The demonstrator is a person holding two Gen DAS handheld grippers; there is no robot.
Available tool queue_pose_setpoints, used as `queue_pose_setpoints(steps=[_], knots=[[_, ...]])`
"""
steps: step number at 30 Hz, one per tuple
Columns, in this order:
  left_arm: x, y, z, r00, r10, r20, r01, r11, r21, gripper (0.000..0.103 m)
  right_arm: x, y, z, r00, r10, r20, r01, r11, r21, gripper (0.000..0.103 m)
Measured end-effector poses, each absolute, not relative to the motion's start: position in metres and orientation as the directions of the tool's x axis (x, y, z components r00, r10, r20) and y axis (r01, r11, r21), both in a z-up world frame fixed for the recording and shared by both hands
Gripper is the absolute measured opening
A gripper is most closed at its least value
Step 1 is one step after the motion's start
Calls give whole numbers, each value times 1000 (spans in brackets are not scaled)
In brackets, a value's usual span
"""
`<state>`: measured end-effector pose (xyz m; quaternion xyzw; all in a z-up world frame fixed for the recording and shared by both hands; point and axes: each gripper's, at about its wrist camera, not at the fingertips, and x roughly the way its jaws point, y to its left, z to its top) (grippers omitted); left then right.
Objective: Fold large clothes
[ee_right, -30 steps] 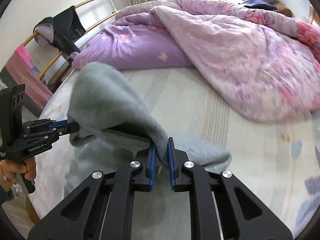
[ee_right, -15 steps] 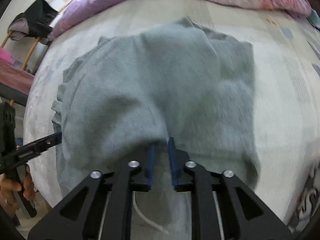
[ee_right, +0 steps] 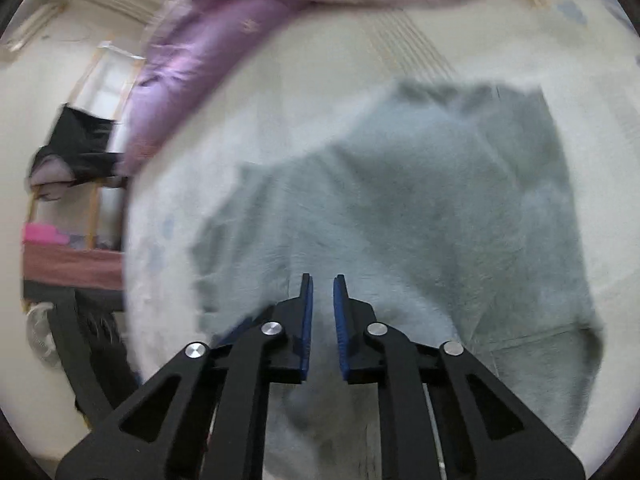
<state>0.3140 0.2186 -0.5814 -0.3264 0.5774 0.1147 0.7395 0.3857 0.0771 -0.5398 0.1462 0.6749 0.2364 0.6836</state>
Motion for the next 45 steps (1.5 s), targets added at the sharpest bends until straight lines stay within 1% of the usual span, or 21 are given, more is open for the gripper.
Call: queue_pose_setpoints(steps=[2,4,9,13,14,15,17,18,19,21,22,25,29,32,36,39,40,41,43,44,45], knots=[[295,215,-609,249,-236,-939,-591,731,-341,56,367,71,-581,-119,449,-886,-61,887,458,5],[280,211,-615,255,-219,-942,-587,739,-330,56,350,63,-599,-128,452,-883,-41,887,460,0],[270,204,-620,259,-186,-948,-534,790,-301,56,347,59,-608,-122,474,-872,-28,877,480,0],[270,214,-608,253,-249,-935,-560,751,-351,57,357,64,-601,-157,462,-873,-47,879,474,0],[271,221,-600,264,-278,-924,-571,727,-382,57,361,64,-592,-161,460,-873,-51,879,473,7],[273,225,-596,270,-287,-919,-580,713,-393,59,367,64,-581,-148,465,-873,-59,877,477,7],[274,241,-580,298,-279,-913,-611,679,-407,70,385,66,-556,-102,489,-866,-89,863,498,13],[276,254,-570,326,-270,-906,-635,647,-421,71,397,67,-540,-62,492,-868,-110,861,496,17],[278,269,-562,368,-267,-891,-656,604,-452,73,408,69,-530,-29,483,-875,-127,867,482,31],[291,292,-554,412,-255,-875,-693,536,-483,77,433,73,-514,27,461,-887,-146,880,453,52],[304,308,-554,421,-253,-871,-712,503,-491,78,451,76,-509,49,448,-893,-142,888,438,57],[348,341,-559,414,-228,-881,-739,481,-471,78,497,81,-520,33,409,-912,-68,911,406,62],[420,360,-577,283,-196,-939,-740,578,-344,81,547,83,-551,-32,374,-927,85,925,370,64],[453,363,-598,189,-224,-956,-761,582,-287,81,569,91,-572,-68,313,-947,119,945,304,68],[472,365,-620,115,-271,-956,-789,560,-254,82,582,94,-600,-152,340,-928,215,928,305,68],[481,360,-635,40,-245,-969,-780,598,-184,81,586,97,-611,-159,347,-924,228,924,308,68],[481,357,-636,30,-228,-973,-772,613,-168,81,586,97,-616,-158,343,-926,224,926,305,63],[480,356,-636,30,-210,-977,-771,617,-157,74,584,96,-620,-161,309,-937,207,939,274,49],[474,353,-633,16,-158,-987,-772,626,-113,61,576,94,-619,-142,304,-942,189,943,275,39],[470,352,-631,16,-141,-990,-764,637,-103,54,573,91,-617,-133,312,-941,172,942,288,26],[467,351,-631,19,-132,-991,-752,651,-101,51,569,87,-617,-130,353,-927,169,929,330,18]])
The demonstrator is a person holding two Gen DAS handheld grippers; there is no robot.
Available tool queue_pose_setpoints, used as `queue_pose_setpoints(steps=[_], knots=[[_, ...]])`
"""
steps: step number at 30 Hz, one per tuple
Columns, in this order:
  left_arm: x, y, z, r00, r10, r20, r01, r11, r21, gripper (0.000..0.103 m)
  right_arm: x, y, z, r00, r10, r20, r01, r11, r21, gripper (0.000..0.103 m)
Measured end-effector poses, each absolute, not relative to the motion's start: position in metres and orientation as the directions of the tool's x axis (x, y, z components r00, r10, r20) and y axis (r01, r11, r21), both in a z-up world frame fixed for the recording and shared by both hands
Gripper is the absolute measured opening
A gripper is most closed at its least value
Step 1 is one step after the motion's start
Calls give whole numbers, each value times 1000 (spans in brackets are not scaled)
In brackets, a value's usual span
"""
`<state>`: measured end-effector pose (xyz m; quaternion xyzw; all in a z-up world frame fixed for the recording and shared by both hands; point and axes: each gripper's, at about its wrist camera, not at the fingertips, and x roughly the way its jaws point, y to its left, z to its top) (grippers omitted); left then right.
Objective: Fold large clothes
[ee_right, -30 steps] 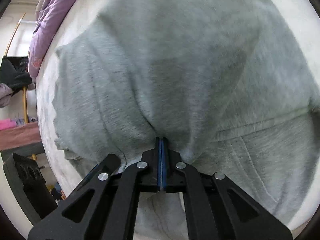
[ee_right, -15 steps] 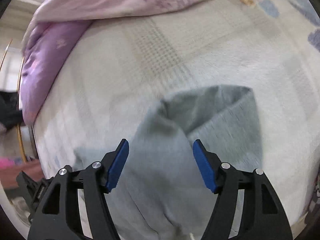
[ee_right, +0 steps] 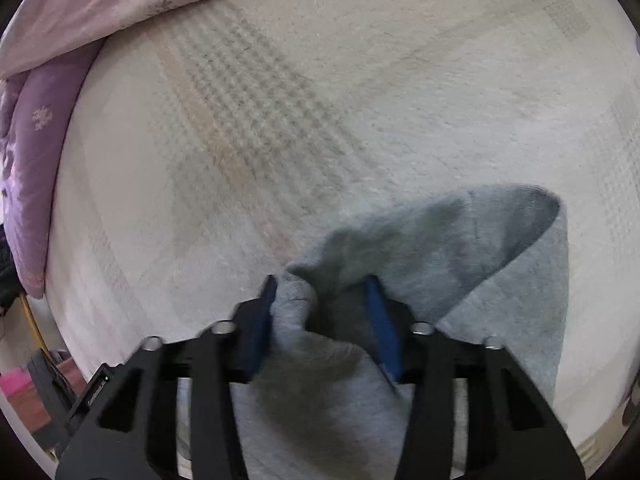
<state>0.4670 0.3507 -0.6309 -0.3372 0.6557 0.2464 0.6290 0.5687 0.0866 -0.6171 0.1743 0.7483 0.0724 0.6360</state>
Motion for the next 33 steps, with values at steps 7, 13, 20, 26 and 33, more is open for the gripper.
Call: queue_pose_setpoints(steps=[7,13,20,26,33], knots=[[415,357,-594,187,-190,-964,-732,628,-266,16,542,56,-577,-37,493,-869,128,865,485,10],[367,348,-524,331,-192,-924,-684,626,-375,15,510,29,-524,41,569,-821,87,817,570,10],[301,290,-467,382,-177,-907,-648,648,-400,14,433,3,-469,43,615,-787,29,787,616,9],[196,244,-470,326,-213,-921,-662,644,-383,14,350,-27,-458,-18,577,-817,52,816,575,9],[119,208,-519,221,-273,-936,-726,595,-345,14,274,-61,-496,-122,475,-872,125,878,461,8]])
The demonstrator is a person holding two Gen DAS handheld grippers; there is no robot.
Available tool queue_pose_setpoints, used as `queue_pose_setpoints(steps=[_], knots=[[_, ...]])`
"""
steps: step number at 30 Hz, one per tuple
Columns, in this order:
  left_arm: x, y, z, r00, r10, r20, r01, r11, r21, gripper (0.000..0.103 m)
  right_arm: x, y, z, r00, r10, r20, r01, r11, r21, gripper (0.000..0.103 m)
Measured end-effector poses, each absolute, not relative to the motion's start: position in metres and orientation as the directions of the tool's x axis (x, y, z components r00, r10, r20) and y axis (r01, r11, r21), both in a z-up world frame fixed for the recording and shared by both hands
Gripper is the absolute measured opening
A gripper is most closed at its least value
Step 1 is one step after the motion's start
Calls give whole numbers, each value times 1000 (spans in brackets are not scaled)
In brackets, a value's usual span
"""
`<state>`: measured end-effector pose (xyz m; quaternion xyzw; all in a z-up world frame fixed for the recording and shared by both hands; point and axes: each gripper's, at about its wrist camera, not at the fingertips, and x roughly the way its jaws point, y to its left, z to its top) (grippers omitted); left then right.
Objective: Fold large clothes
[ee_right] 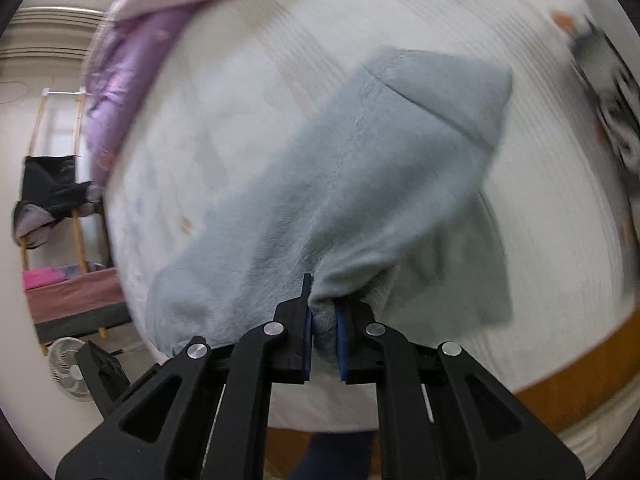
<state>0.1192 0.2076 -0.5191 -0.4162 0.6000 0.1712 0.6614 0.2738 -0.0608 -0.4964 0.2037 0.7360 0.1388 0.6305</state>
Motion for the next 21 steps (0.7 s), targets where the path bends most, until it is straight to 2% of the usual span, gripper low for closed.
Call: queue_pose_setpoints(steps=[6,15,16,18,20,21], knots=[[82,189,-571,114,-296,-948,-741,611,-279,15,237,-75,-544,-198,405,-892,163,911,378,8],[80,186,-597,69,-286,-956,-710,659,-249,20,228,-76,-591,-225,392,-892,194,915,353,10],[79,188,-596,80,-299,-951,-711,652,-265,21,230,-76,-587,-229,401,-887,194,912,362,13],[78,195,-589,104,-342,-934,-718,624,-309,34,232,-77,-577,-228,407,-885,170,911,375,16],[72,200,-578,112,-373,-921,-726,602,-332,53,238,-81,-557,-243,352,-904,107,936,336,27],[68,204,-568,111,-372,-921,-726,602,-331,54,241,-82,-545,-236,321,-917,65,947,315,28]])
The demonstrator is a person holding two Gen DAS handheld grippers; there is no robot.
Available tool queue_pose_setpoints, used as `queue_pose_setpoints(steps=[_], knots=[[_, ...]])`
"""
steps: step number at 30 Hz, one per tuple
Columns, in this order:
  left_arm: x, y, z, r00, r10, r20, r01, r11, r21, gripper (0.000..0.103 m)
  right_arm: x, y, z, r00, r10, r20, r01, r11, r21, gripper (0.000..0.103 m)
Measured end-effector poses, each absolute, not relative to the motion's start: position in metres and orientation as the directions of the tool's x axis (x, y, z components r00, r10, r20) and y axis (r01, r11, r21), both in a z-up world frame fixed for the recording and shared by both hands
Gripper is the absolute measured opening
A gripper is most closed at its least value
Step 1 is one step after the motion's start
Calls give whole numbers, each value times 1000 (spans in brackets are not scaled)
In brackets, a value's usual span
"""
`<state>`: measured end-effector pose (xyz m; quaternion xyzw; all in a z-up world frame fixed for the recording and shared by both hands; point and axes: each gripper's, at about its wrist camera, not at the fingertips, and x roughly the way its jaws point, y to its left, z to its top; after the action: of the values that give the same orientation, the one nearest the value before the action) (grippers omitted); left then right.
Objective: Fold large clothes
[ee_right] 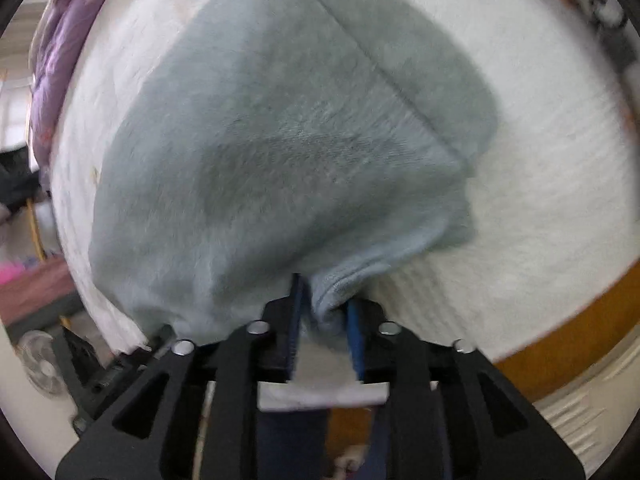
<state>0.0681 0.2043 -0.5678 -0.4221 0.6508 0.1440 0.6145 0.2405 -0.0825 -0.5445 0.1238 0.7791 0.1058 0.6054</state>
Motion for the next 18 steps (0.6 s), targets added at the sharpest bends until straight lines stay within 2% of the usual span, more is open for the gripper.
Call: queue_pose_setpoints(steps=[3,6,7,8,11,13,14,18], knots=[[60,218,-535,132,-332,-934,-720,615,-320,55,250,-84,-514,-211,285,-935,-13,956,294,28],[68,233,-503,189,-245,-951,-689,656,-307,55,273,-77,-484,-114,285,-952,-104,949,297,27],[75,240,-495,215,-204,-955,-680,671,-296,55,286,-69,-478,-67,286,-956,-141,946,293,22],[85,248,-492,247,-177,-953,-672,677,-300,60,299,-62,-476,-29,290,-957,-168,942,291,19],[113,269,-511,265,-143,-954,-668,686,-288,62,332,-48,-489,36,283,-958,-206,941,270,6],[136,289,-538,225,-125,-966,-677,694,-247,62,357,-42,-512,66,214,-975,-234,953,194,4],[146,299,-555,213,-154,-965,-683,683,-260,62,366,-43,-526,52,222,-974,-226,952,205,0],[163,323,-596,176,-217,-960,-704,654,-277,62,389,-56,-580,-39,190,-981,-191,962,194,0]])
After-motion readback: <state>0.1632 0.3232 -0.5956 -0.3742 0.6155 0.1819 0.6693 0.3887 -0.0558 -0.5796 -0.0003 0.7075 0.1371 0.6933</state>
